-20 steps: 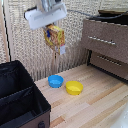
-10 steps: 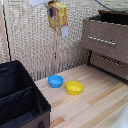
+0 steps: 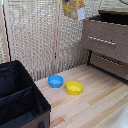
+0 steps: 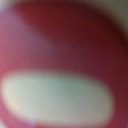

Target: Locate and clasp the grip of the topmost drawer. Steadily and circumspectly yank the drawer open. Discover and seize the nutrition bar using your clamp. Deposit the nutrition bar in the accessible drawer. Unclench the nutrition bar.

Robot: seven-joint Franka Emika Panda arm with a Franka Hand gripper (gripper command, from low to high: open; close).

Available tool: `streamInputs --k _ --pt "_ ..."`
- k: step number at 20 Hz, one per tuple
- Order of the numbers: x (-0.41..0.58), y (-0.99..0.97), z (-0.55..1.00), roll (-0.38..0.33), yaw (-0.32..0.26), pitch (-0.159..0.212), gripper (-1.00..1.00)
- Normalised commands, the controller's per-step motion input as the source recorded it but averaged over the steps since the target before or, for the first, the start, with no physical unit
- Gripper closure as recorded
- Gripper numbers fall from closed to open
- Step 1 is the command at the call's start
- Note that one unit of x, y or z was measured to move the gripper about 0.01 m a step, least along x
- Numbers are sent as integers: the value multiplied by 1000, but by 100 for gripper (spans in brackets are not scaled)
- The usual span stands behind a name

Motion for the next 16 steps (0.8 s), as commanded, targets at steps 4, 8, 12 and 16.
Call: streamInputs --k 4,8,12,16 --pt "0 -959 584 85 -4 162 100" --pt "0 -973 541 86 -3 138 100" --pt "0 -1000 339 81 0 13 100" --pt "16 -1000 338 69 0 0 100"
